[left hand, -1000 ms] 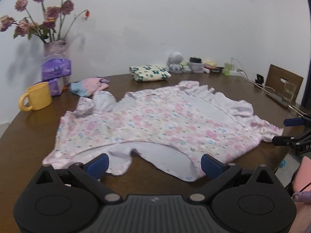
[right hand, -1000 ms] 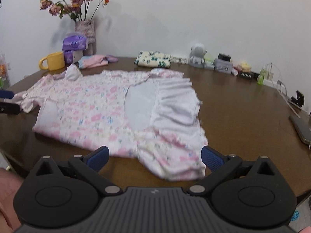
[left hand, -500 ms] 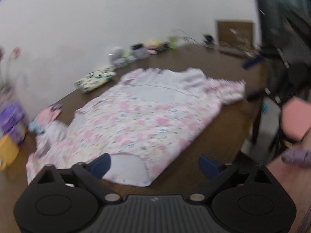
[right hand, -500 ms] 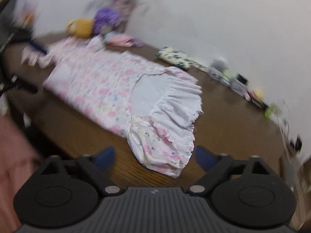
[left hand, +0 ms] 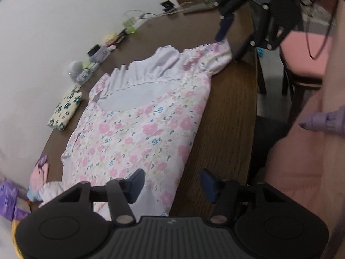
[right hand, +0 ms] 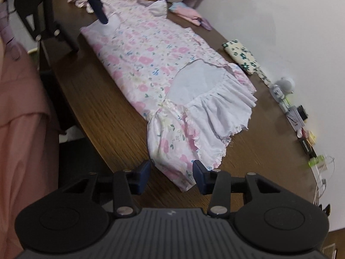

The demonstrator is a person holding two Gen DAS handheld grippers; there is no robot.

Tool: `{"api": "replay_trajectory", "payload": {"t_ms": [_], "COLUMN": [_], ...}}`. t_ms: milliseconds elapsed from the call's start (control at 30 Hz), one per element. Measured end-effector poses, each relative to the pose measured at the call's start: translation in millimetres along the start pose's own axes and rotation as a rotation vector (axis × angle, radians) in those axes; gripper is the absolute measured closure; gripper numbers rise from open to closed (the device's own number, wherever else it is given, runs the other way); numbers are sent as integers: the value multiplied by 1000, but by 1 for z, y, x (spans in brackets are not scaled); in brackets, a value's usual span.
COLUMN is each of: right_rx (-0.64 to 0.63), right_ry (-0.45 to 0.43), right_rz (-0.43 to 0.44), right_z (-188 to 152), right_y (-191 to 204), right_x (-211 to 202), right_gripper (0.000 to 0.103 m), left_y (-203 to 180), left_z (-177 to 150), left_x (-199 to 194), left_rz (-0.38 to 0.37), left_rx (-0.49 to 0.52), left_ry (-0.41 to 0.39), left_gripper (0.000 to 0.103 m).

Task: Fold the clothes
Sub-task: 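Grasp the dress hem with the right gripper while the left gripper grasps the shoulder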

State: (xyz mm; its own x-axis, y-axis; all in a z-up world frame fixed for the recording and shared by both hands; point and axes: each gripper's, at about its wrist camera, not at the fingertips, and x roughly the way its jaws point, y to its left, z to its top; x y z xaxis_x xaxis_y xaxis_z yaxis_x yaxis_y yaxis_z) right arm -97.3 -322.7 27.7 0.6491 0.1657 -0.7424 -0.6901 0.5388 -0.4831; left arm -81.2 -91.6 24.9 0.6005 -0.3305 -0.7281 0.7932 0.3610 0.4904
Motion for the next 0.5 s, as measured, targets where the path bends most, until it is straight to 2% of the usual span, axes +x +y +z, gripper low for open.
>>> {"api": "replay_trajectory", "payload": {"t_ms": [67, 100, 167, 200, 300, 333, 433, 500], "right_rx": [-26, -33, -42, -45, -49, -53, -68, -78], "right_ry": [4, 5, 8, 9, 15, 17, 20, 16], "right_rz": [9, 11, 17, 21, 35, 36, 30, 25], "right_z": [0, 0, 0, 0, 0, 1, 4, 6], "right_y": [0, -1, -3, -4, -4, -4, -1, 1], "right_x": [1, 1, 2, 2, 5, 6, 6, 4], "right_gripper": [64, 64, 64, 64, 78, 85, 94, 96], "left_y": [0, 0, 2, 4, 8, 8, 8, 11], "left_z": [3, 3, 4, 3, 2, 2, 3, 3], "left_x": [1, 2, 5, 6, 9, 10, 9, 6], "left_rz": [-10, -11, -17, -26, -39, -42, -41, -38], "left_rx": [32, 43, 55, 52, 43, 39, 39, 32], "left_ry": [11, 16, 33, 39, 49, 50, 48, 41], "left_gripper": [58, 61, 73, 76, 90, 98, 101, 102]}}
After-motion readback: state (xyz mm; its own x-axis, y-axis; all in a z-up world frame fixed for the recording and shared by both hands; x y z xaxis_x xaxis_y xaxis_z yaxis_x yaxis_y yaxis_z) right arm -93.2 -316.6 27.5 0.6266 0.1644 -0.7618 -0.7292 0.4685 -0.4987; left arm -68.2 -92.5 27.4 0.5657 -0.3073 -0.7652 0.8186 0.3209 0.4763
